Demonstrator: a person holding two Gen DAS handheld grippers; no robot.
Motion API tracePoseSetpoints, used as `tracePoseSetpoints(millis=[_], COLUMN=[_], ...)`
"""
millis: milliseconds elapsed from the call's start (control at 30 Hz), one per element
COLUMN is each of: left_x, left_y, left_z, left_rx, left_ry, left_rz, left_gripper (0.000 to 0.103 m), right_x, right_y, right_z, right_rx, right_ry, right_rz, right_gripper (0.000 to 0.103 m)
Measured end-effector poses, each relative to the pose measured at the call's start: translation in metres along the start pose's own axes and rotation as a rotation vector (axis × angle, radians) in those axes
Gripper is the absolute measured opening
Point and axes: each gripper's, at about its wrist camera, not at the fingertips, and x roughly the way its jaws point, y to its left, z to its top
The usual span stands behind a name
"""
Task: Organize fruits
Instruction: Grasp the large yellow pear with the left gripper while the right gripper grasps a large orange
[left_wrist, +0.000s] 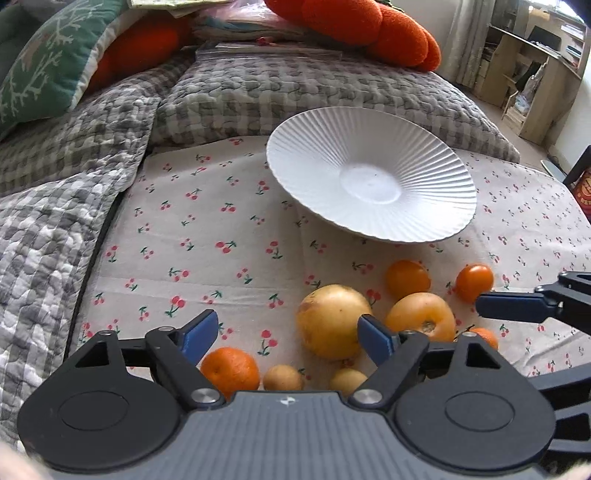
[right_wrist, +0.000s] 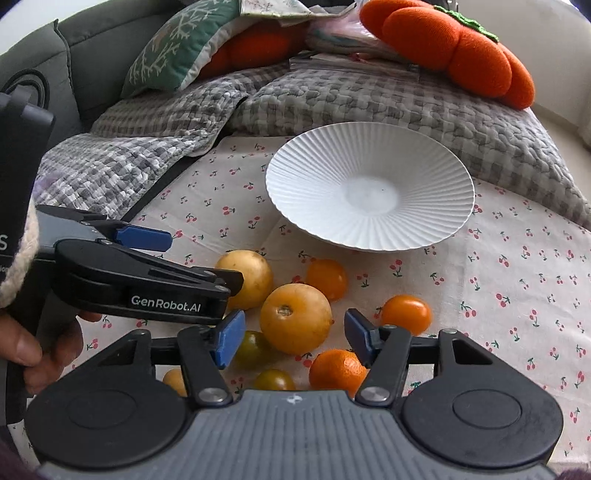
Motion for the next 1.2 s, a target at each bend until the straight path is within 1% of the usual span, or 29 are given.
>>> tracePoseSetpoints(millis=[133, 233, 300, 367, 433, 533, 600, 633, 733, 867, 900, 933, 967, 1200], left_x=[0.001, 0.001, 0.001, 0.000, -0.001, -0.001, 0.000, 0.001, 0.007, 0.011, 0.012, 0.012, 0.012, 0.010], left_y=[0.001, 0.003, 0.004, 0.006, 0.006, 0.003, 0.004, 0.006, 0.013, 0.023, 0.024, 0.025, 0.025, 0.020], left_z=[0.001, 0.001, 0.001, 0.002, 0.002, 0.001, 0.001, 0.002, 0.003, 0.004, 0.004, 0.005, 0.005, 0.004], left_rx=[-0.006, -0.006, -0.004, -0.008, -0.009, 0.014, 0.011, 0.003, -0.027, -0.087, -0.098, -0.107, -0.114, -0.091], left_ry=[-0.004, -0.004, -0.009, -0.019, -0.026, -0.027, -0.026, -0.022, -0.003, 0.013, 0.016, 0.018, 0.020, 0.018], left_rz=[-0.024, -0.046, -0.054, -0.064, -0.079, -0.089, -0.090, -0.094, -0.104, -0.153, -0.165, -0.176, -0.188, -0.202], left_gripper=[0.077, 0.076, 0.076, 0.075, 0.075, 0.074, 0.073, 0.073, 0.073, 0.073, 0.073, 0.073, 0.073, 0.073], right_x=[0.007, 0.011, 0.012, 0.011, 0.010, 0.011, 0.012, 0.012, 0.016, 0.026, 0.028, 0.030, 0.031, 0.019], right_y=[0.002, 0.008, 0.010, 0.006, 0.002, 0.003, 0.003, 0.003, 0.001, 0.006, 0.009, 0.014, 0.016, 0.009], right_z=[0.002, 0.002, 0.003, 0.005, 0.006, 0.004, 0.004, 0.004, 0.005, 0.007, 0.006, 0.005, 0.004, 0.008], right_rx=[-0.015, -0.052, -0.076, -0.058, -0.043, -0.063, -0.051, -0.041, -0.015, -0.012, -0.024, -0.043, -0.061, -0.031], right_ry=[0.007, 0.001, -0.009, -0.012, -0.005, -0.012, -0.025, -0.027, -0.025, -0.006, 0.001, 0.003, 0.001, 0.016], right_rz=[0.011, 0.012, -0.006, -0.013, -0.002, -0.001, -0.005, -0.002, -0.006, 0.033, 0.032, 0.020, 0.003, -0.010], right_gripper=[0.047, 0.045, 0.039, 0.027, 0.025, 0.025, 0.028, 0.029, 0.041, 0.042, 0.046, 0.047, 0.044, 0.042])
